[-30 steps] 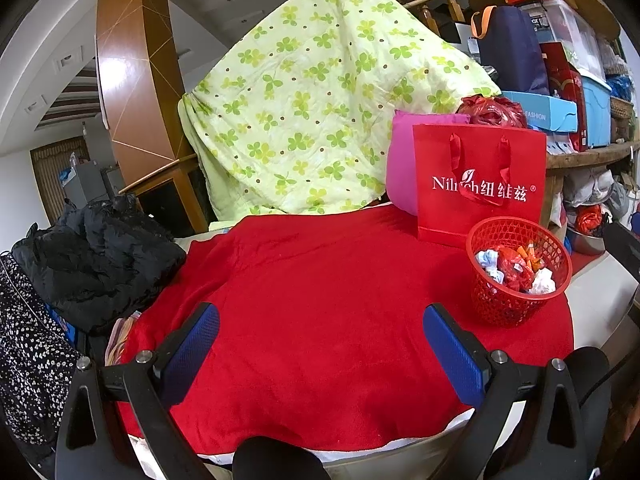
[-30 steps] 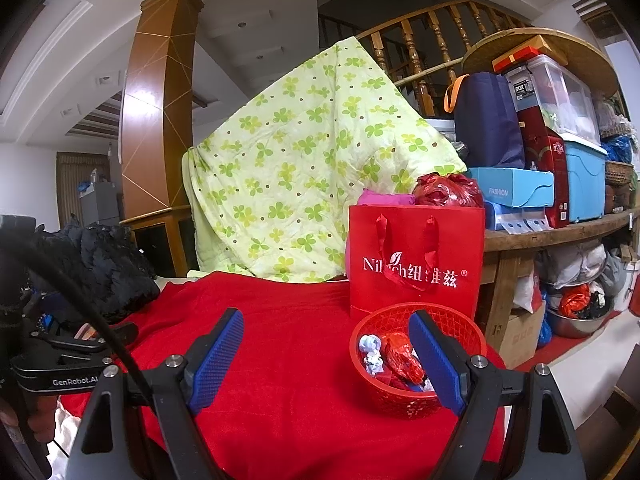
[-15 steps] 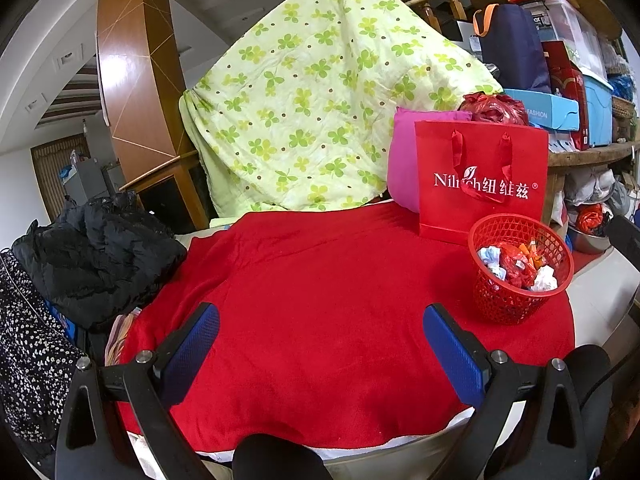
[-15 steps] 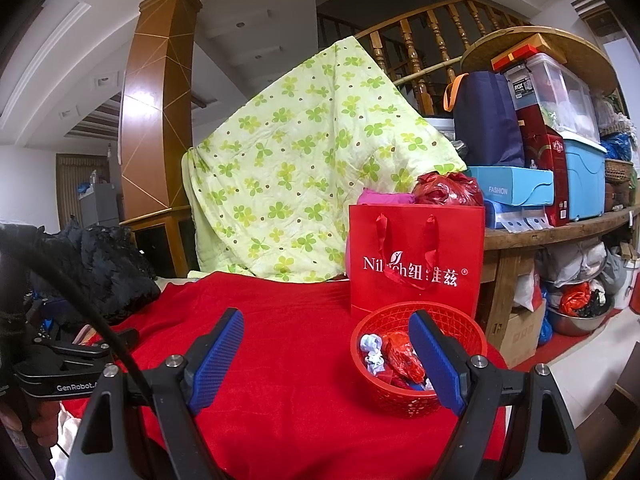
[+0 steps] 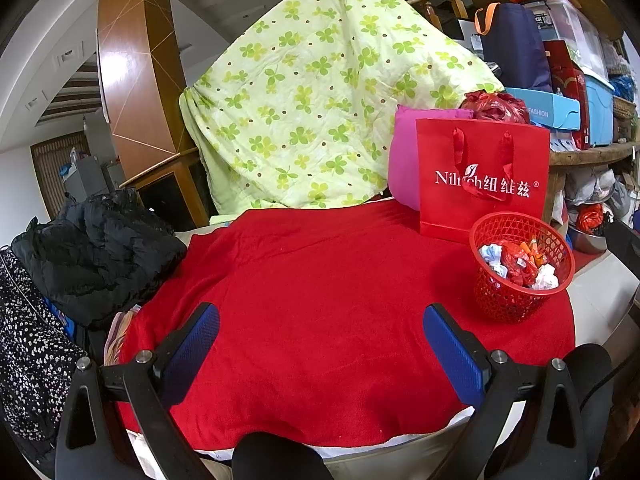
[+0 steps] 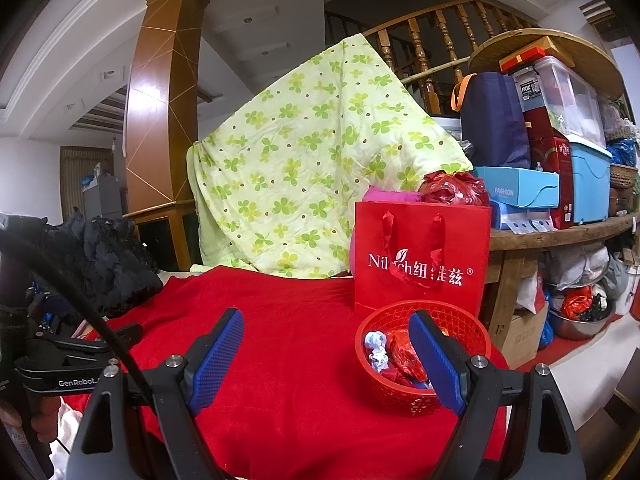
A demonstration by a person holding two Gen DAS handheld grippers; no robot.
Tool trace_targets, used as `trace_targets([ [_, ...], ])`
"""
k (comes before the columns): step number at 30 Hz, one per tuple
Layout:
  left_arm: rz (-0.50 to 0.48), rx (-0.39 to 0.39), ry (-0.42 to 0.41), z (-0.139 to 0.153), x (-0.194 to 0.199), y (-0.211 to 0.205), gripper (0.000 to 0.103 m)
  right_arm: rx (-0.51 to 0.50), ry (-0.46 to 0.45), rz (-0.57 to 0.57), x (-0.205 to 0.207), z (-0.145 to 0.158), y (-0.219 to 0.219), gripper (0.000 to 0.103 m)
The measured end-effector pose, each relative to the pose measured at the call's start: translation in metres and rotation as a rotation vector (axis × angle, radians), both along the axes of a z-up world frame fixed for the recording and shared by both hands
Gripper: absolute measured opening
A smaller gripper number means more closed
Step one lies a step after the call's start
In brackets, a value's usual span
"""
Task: Collect trash
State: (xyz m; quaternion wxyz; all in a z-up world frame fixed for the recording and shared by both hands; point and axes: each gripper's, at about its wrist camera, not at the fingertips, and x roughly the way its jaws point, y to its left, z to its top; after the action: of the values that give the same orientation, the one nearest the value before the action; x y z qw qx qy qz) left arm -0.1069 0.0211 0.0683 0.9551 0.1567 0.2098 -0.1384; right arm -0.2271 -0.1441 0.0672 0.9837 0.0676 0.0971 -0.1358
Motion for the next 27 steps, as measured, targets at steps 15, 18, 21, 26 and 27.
trace_targets([
  [15,0.001,0.001,0.002,0.0,0.001,0.001,0.101,-0.019,-0.003,0.012,0.001,-0.004,0.009,0.087],
  [18,0.0,0.0,0.002,0.0,0.001,0.001,0.101,-0.018,-0.007,0.008,0.0,-0.003,0.01,0.087],
  [21,-0.001,-0.003,0.002,-0.002,0.001,0.001,0.101,-0.014,-0.015,0.006,-0.002,0.001,0.01,0.087],
  [26,-0.001,-0.011,0.002,-0.003,0.0,0.006,0.101,-0.023,-0.015,0.005,-0.003,0.005,0.013,0.087],
  [27,-0.001,-0.012,0.001,-0.003,0.0,0.007,0.101,-0.024,-0.013,0.006,-0.002,0.006,0.012,0.087],
])
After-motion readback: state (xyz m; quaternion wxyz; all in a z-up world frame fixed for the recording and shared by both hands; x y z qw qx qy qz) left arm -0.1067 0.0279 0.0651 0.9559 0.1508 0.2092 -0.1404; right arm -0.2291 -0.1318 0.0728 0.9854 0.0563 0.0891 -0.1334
